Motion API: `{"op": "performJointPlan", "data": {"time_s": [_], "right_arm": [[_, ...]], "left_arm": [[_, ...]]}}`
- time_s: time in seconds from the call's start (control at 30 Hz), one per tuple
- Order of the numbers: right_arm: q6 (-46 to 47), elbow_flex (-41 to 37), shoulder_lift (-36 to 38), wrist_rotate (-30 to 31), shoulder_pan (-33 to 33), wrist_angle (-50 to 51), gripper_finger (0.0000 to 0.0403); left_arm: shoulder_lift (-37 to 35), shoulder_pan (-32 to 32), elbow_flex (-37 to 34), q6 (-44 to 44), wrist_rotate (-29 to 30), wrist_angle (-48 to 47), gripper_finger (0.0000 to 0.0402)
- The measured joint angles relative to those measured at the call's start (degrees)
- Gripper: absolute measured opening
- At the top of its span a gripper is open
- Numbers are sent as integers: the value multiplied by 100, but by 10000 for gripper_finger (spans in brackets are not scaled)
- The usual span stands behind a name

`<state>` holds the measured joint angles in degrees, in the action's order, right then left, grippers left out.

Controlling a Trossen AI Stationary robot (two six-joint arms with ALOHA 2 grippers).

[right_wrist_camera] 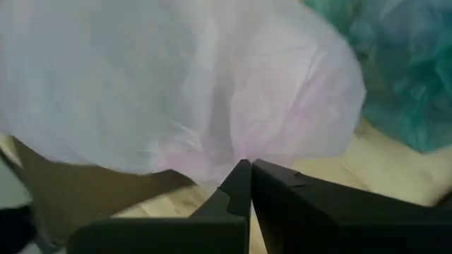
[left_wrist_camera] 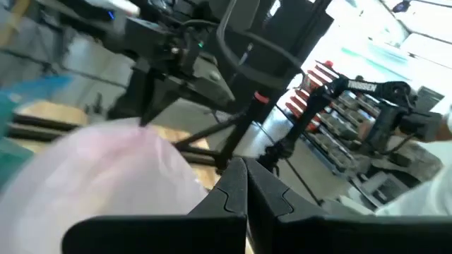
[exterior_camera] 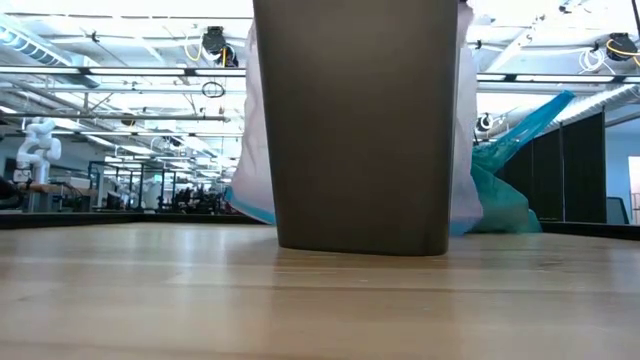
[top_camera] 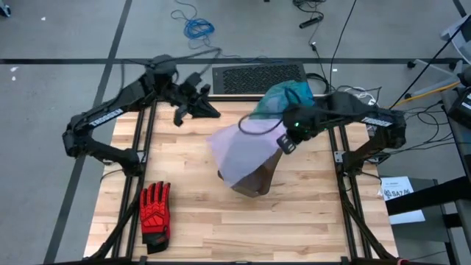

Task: Place trash/remove bag and relplace
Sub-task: Put the pink trash bag into the trash bin

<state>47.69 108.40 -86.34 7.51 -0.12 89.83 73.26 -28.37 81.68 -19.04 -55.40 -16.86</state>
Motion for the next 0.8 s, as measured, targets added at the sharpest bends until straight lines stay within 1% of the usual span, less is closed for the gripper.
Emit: {"op": "performJointPlan", "data": {"time_s": [0.13,0.27,0.4,0.57,0.7,0.8], "right_arm": [[230,-600,23,-15,282,-51,0],[410,-957,62,-29,452,-545,0],[615,-983,62,-15,588,-967,0],[762,-751,91,-43,970,-1037,0],[783,-763,71,-325,1350,-1180,0],[783,-822,8,-345,1595,-1450,0]], "left_arm": [[279,273,1,0,0,-16,0],[484,530,1,77,0,15,0],[772,807,1,188,22,1,0],[998,939,1,139,46,-3,0],[941,921,-2,137,48,6,0],[827,888,-2,119,106,53,0]]}}
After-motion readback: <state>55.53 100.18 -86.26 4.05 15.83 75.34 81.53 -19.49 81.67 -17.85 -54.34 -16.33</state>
